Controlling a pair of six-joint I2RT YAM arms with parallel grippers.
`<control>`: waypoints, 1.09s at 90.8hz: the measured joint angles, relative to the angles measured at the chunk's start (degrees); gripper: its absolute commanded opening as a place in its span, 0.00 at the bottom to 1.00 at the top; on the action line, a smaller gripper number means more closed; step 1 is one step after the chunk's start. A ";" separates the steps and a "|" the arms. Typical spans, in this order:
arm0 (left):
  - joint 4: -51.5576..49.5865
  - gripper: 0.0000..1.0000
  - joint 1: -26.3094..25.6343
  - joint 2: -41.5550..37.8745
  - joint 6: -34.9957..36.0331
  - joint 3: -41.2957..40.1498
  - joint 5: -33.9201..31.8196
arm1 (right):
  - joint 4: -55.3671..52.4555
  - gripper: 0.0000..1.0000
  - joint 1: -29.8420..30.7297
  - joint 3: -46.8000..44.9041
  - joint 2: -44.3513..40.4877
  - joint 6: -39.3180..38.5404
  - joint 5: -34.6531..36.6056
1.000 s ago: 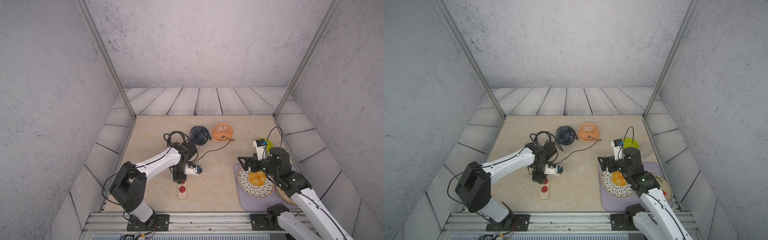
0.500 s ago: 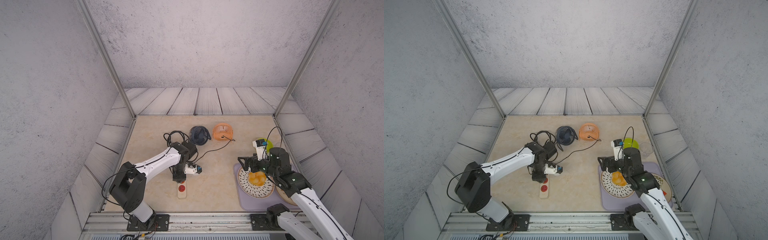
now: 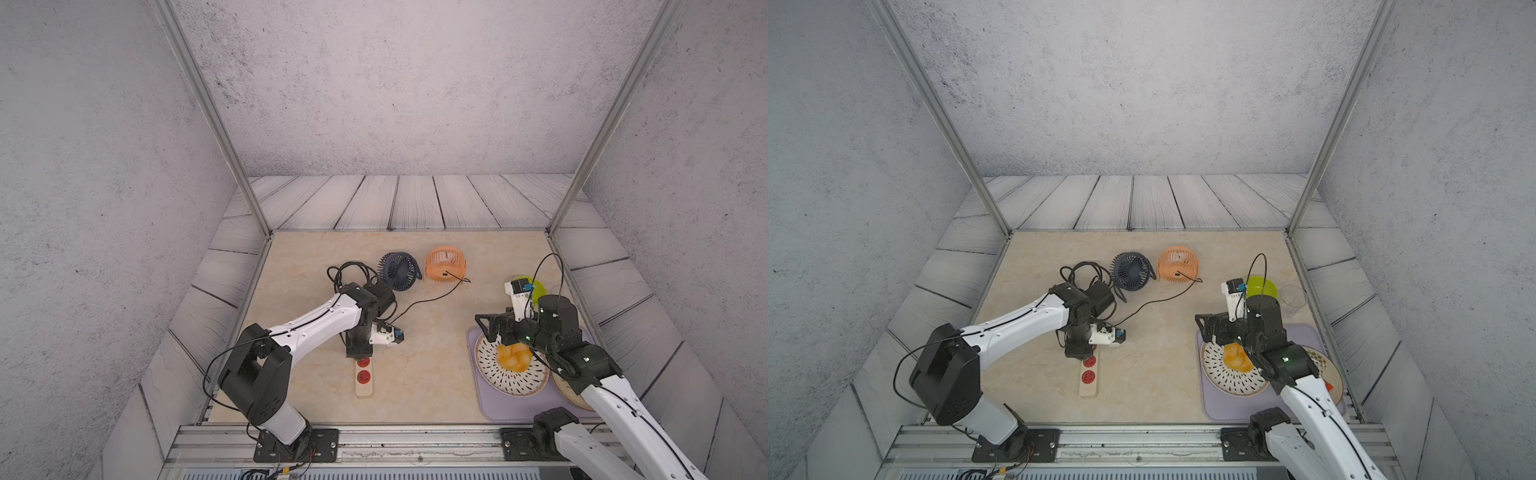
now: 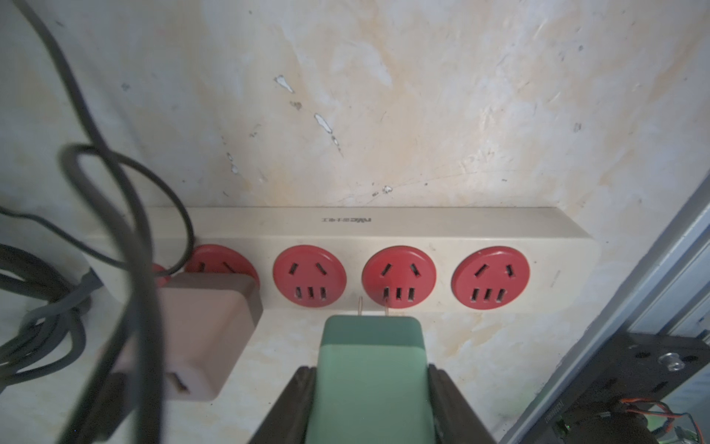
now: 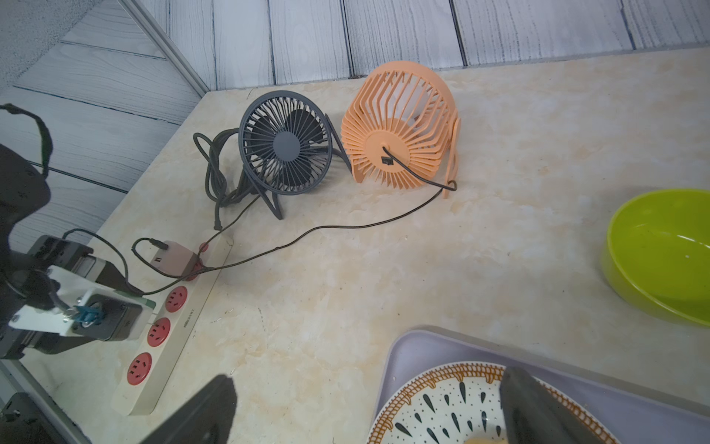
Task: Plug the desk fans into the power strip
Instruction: Insert the plug into the socket.
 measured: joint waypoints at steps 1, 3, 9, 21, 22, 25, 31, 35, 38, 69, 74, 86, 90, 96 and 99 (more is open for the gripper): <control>-0.13 0.00 0.00 0.00 0.00 0.00 0.02 | 0.02 0.99 0.00 0.00 0.00 0.00 0.00; -0.33 0.00 0.00 0.00 0.00 0.00 0.09 | 0.02 0.99 0.00 0.00 0.00 0.00 0.00; -0.94 0.00 0.00 0.02 -0.04 0.02 0.37 | 0.00 0.99 0.00 0.00 0.00 0.00 0.00; -2.25 0.00 0.00 0.92 -0.46 0.66 0.83 | 0.00 0.99 0.00 0.00 0.00 0.00 0.00; -2.27 0.00 0.00 1.05 -0.50 0.72 0.85 | 0.00 0.99 0.00 0.00 0.00 0.00 0.00; -2.27 0.00 0.00 1.42 -0.68 0.85 0.90 | 0.00 0.99 0.00 0.00 0.00 0.00 0.00; -2.34 0.00 -0.04 1.95 -1.07 1.16 1.03 | 0.00 0.99 0.00 0.00 0.00 0.00 0.00; -2.10 0.00 -0.04 1.95 -1.16 1.22 1.09 | 0.00 0.99 0.00 0.00 0.00 0.00 0.00; -1.99 0.00 -0.04 1.95 -1.22 1.22 1.09 | 0.00 0.99 0.00 0.00 -0.02 0.00 0.00; -1.75 0.00 -0.28 1.95 -1.29 1.22 1.22 | 0.00 0.99 0.00 -0.02 -0.02 0.00 0.00; -2.01 0.00 -0.48 1.95 -1.31 1.22 1.33 | 0.00 0.99 0.00 -0.02 -0.02 0.00 0.00; -2.69 0.00 -1.03 1.95 -1.57 1.22 1.66 | 0.02 0.99 0.00 -0.02 -0.02 0.00 0.00; -2.82 0.00 -1.16 1.95 -1.73 1.22 1.81 | 0.00 0.99 0.00 -0.02 -0.02 0.00 0.00; -3.06 0.00 -1.33 2.05 -1.84 1.22 1.97 | 0.00 0.99 0.00 -0.02 -0.02 0.00 0.00; -3.15 0.00 -1.40 2.16 -1.97 1.22 1.97 | 0.00 0.99 0.00 -0.02 -0.02 0.00 0.00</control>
